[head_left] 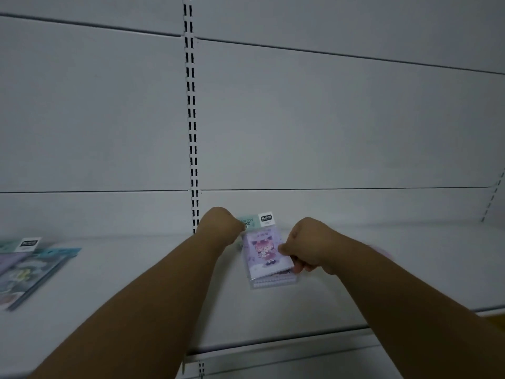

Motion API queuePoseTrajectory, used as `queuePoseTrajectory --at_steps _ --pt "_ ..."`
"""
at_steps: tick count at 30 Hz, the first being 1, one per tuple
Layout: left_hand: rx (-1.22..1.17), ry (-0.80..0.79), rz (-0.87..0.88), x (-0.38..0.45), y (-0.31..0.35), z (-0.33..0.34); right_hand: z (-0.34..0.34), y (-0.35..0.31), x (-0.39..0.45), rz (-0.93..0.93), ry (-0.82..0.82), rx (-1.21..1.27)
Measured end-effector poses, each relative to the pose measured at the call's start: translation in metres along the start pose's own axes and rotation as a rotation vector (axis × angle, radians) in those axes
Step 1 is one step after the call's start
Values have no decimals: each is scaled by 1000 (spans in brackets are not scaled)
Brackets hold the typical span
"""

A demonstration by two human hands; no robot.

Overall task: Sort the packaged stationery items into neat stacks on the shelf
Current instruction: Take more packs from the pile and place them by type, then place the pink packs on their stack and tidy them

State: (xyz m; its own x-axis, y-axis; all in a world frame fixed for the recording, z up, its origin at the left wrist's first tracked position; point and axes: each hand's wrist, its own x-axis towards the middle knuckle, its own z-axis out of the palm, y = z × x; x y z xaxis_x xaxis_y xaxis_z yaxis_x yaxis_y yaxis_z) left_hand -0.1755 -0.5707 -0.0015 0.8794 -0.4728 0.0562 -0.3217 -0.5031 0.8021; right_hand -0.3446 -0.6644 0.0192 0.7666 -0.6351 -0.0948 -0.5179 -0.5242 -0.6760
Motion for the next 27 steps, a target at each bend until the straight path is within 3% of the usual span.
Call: queuePoseTrajectory --at_steps 3,6,13,18,27 --pt "207 -14 34 1 -1 1 6 3 8 -24 34 -244" --pt "383 18 78 -5 1 1 9 2 7 -125 169 -370" --pt "451 188 257 -32 -11 -15 15 -44 -11 -532 414 -343" --pt "542 291 273 -71 -54 -71 45 -110 -34 -735 368 -367" --pt "660 434 102 -123 -171 -224 158 -250 -82 -937 279 -447"
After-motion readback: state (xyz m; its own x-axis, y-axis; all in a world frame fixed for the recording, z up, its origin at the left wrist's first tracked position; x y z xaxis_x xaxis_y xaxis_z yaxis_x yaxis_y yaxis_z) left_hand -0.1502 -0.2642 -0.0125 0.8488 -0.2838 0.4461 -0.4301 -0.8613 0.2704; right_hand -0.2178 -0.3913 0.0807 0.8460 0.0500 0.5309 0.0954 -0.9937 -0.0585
